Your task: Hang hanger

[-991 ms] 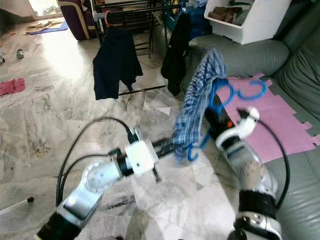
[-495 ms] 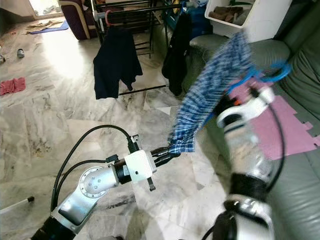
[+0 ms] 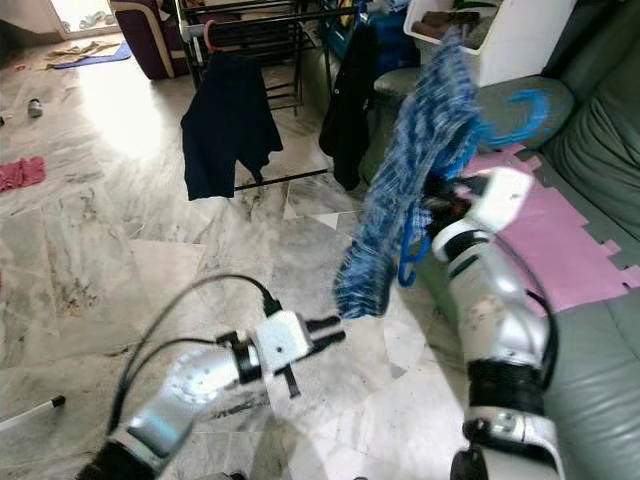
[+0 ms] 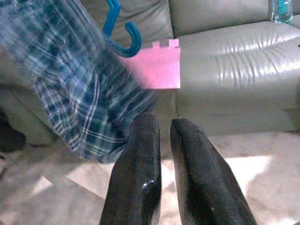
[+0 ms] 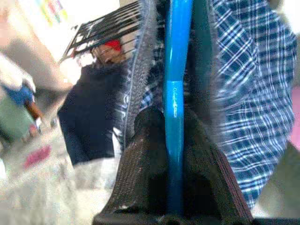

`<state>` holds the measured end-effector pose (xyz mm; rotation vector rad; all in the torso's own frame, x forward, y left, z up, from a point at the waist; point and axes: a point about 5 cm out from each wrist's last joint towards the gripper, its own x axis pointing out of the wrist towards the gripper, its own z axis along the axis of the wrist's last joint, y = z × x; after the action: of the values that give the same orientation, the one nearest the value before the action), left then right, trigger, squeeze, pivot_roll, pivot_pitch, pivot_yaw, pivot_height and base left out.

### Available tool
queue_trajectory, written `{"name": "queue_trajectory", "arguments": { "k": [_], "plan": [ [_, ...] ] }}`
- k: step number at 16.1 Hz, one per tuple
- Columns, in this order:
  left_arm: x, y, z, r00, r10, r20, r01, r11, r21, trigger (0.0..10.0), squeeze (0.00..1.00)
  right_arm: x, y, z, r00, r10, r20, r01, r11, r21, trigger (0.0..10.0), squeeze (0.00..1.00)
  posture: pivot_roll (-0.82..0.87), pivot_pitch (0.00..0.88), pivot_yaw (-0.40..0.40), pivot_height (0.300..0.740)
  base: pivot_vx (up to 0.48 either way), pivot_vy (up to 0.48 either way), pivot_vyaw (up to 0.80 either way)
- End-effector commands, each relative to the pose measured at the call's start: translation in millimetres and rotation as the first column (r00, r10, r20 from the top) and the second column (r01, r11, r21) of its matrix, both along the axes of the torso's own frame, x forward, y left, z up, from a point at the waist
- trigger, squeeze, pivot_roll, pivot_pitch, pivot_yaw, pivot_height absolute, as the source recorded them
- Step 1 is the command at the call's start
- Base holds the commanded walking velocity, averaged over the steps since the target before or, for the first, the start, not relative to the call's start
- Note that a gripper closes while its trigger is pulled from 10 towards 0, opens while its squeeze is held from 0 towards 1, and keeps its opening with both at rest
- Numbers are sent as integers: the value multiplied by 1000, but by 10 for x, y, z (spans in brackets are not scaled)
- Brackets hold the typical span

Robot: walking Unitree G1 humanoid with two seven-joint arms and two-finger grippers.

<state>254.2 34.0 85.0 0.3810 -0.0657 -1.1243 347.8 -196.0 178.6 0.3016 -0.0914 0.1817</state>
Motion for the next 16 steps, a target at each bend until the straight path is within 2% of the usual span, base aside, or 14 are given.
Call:
{"name": "queue_trajectory", "arguments": {
  "k": [1,3,4,5,6,9,11,12,13,14,16],
  "plan": [
    [-5,-93,3,1000,-17,0,17,1000,3,10000,1000,-14,83,98,997,24,67,-20,998,-53,10000,0,-57,93,-25,740,0,0,0],
    [-11,-202,4,999,-36,12,36,999,2,10000,1000,-42,154,70,992,60,114,-49,995,-92,10000,0,-58,90,-24,740,0,0,0],
    [-3,-225,22,999,-38,25,38,999,-2,10000,1000,-55,178,30,991,79,108,-66,990,-122,10000,0,-60,90,-22,740,0,0,0],
    [26,-186,84,999,-18,47,20,999,-32,10000,1000,-88,175,-45,990,90,105,-70,981,-183,10000,0,-57,88,-19,740,0,0,0],
    [33,-168,100,998,-12,56,14,999,-38,10000,1000,-100,172,-56,989,93,111,-70,979,-193,10000,0,-57,88,-19,740,0,0,0],
    [137,161,259,985,73,155,-65,996,-60,10000,1000,-275,25,-311,986,125,107,-87,949,-304,10000,0,-41,93,-24,740,0,0,0],
    [156,222,327,982,79,172,-68,995,-69,10000,1000,-326,-21,-396,986,138,90,-102,939,-330,10000,0,-40,94,-25,740,0,0,0],
    [177,271,404,974,95,205,-80,993,-82,10000,1000,-366,-42,-427,983,158,89,-111,913,-391,10000,0,-40,95,-26,740,0,0,0],
    [212,338,482,957,128,258,-108,990,-93,10000,1000,-417,-49,-457,977,200,79,-151,900,-410,10000,0,-38,95,-27,740,0,0,0],
    [318,500,567,916,217,336,-193,976,-104,10000,1000,-528,-96,-539,958,286,38,-237,856,-460,10000,0,-36,96,-28,740,0,0,0],
    [383,615,619,873,216,438,-216,975,-52,10000,1000,-640,-172,-620,935,353,-18,-315,810,-494,10000,0,-44,98,-28,740,0,0,0]
  ]
}}
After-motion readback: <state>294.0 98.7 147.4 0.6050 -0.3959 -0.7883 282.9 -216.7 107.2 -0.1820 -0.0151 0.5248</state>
